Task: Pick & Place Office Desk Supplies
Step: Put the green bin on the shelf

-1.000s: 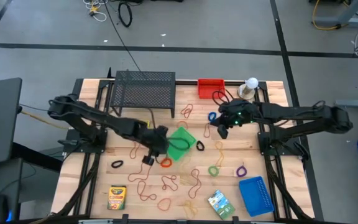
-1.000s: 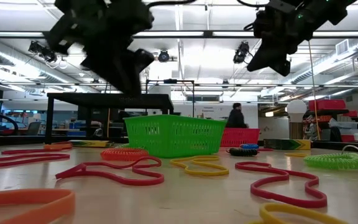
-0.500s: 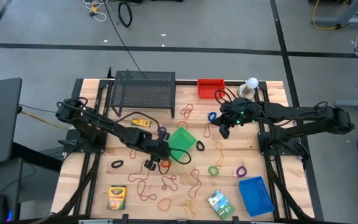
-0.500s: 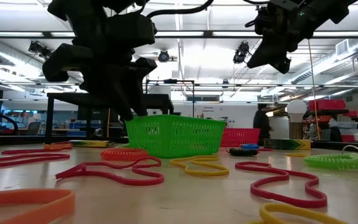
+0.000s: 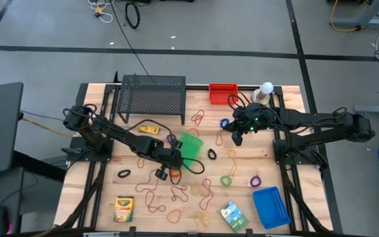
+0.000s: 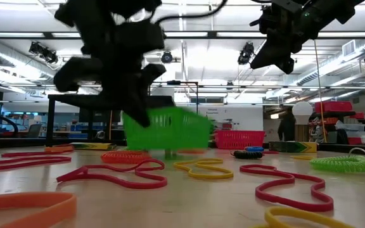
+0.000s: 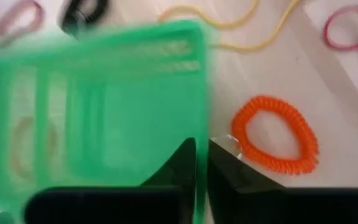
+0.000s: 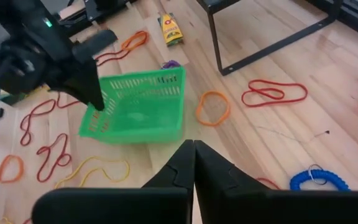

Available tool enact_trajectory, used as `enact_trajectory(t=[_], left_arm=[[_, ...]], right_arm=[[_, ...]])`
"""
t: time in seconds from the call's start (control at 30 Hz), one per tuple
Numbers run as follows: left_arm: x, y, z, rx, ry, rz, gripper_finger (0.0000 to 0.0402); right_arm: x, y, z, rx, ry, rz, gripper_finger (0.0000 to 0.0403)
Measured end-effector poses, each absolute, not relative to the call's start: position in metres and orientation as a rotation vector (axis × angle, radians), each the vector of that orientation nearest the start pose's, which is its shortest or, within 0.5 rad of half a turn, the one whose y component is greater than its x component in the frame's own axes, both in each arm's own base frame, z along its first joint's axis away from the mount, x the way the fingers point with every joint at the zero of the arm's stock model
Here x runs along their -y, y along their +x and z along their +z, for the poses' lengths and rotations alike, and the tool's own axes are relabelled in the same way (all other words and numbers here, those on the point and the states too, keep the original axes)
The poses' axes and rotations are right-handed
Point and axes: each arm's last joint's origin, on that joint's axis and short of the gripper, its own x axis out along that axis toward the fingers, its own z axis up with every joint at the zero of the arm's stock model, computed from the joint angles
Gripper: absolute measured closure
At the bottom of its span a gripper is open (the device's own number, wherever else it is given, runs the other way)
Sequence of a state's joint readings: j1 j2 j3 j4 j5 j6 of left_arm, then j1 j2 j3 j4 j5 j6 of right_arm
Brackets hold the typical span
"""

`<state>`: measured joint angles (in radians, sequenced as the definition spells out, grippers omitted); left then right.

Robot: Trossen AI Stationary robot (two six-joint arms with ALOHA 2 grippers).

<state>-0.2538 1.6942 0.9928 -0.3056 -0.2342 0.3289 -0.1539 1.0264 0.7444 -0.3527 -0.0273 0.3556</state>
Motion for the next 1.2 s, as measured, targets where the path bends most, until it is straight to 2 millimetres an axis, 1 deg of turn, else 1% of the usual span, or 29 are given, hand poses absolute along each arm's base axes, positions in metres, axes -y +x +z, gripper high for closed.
enact_trajectory(t=[0.1,0.2,0.27,0.4,0.53,0.63,0.8,0.9,0.97,1.07,1.13,1.2], left_arm=[[0.076,0.321,0.193,-0.959,0.553,-0.167,0.0389],[0.074,0.318,0.221,-0.961,0.588,-0.138,0.039],[0.071,0.315,0.247,-0.94,0.594,-0.117,0.039],[0.061,0.3,0.302,-0.902,0.587,-0.061,0.039],[0.044,0.282,0.354,-0.84,0.519,0.041,0.039],[0.022,0.268,0.378,-0.812,0.421,0.138,0.039],[-0.022,0.246,0.394,-0.791,0.282,0.258,0.039],[-0.048,0.231,0.394,-0.859,0.234,0.287,0.039],[-0.063,0.218,0.389,-0.95,0.228,0.301,0.039],[-0.08,0.203,0.378,-1.01,0.205,0.312,0.039],[-0.088,0.189,0.367,-1.037,0.177,0.313,0.039],[-0.094,0.175,0.359,-1.054,0.187,0.337,0.039]], right_arm=[[0.032,0.211,0.261,-0.607,0.388,-0.23,0.0394],[0.032,0.211,0.261,-0.607,0.381,-0.228,0.0395],[0.032,0.211,0.262,-0.605,0.375,-0.225,0.0395],[0.032,0.211,0.262,-0.606,0.371,-0.22,0.0395],[0.031,0.211,0.262,-0.605,0.359,-0.195,0.0395],[0.031,0.212,0.263,-0.597,0.343,-0.187,0.0396],[0.032,0.215,0.267,-0.549,0.315,-0.174,0.0396],[0.032,0.215,0.268,-0.534,0.309,-0.187,0.0396],[0.033,0.215,0.268,-0.533,0.305,-0.204,0.0396],[0.034,0.215,0.268,-0.529,0.295,-0.238,0.0396],[0.035,0.215,0.268,-0.522,0.294,-0.252,0.0396],[0.035,0.216,0.269,-0.508,0.296,-0.262,0.0396]])
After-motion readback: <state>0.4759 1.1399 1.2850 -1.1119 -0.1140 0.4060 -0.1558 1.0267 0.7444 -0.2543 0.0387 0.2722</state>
